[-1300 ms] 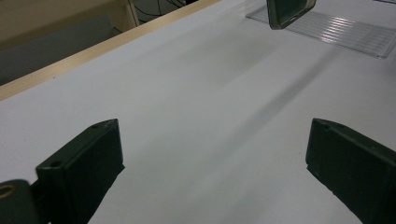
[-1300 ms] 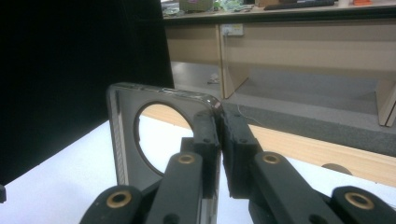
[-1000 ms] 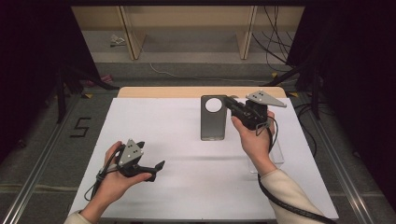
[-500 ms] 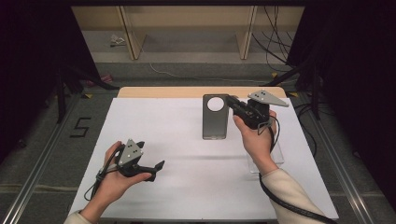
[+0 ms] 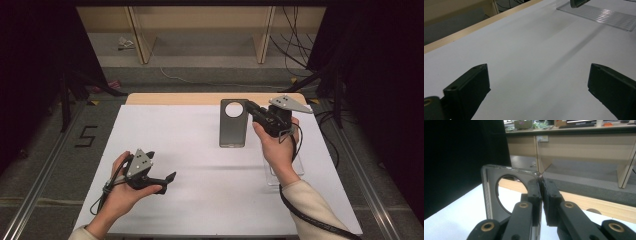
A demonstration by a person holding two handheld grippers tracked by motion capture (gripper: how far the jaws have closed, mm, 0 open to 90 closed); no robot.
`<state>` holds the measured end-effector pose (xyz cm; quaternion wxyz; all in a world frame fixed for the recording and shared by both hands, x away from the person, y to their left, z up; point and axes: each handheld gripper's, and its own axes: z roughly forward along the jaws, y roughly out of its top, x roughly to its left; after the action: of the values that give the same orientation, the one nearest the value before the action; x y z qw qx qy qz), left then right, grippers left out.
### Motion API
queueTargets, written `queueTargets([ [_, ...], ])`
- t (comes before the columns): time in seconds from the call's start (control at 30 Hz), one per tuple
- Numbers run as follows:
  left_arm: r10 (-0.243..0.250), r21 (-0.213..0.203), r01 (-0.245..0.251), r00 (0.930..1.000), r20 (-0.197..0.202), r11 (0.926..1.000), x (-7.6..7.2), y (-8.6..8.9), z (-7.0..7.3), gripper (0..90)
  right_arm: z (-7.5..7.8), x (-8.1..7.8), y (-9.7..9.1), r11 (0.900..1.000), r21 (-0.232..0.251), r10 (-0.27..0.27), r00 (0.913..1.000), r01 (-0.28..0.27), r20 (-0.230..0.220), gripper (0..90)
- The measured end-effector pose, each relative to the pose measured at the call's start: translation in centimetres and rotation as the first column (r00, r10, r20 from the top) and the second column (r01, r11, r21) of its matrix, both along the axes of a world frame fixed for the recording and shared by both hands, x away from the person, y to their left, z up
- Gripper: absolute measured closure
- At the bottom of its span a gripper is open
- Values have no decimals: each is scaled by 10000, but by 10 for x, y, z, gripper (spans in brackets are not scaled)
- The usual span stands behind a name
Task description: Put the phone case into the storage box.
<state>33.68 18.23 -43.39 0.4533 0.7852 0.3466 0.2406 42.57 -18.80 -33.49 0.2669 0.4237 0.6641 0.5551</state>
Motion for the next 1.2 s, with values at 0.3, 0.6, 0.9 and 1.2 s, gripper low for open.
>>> queueTargets([
  [0.3,11,-4,-11,10000,12,10000,0,0,0,34,2,0,-3,10000,-13,-85,10000,85,44,850],
  [0.6,19,-27,-19,10000,17,10000,0,0,0,34,4,0,-6,9998,-21,-196,9998,196,103,850],
  [0.9,26,-23,-26,10000,2,10000,0,1,0,34,4,1,-8,9997,-32,-251,9996,252,131,849],
  [1.2,30,-25,-30,10000,-4,10000,0,1,0,34,4,1,-10,9995,-88,-301,9994,303,161,849],
])
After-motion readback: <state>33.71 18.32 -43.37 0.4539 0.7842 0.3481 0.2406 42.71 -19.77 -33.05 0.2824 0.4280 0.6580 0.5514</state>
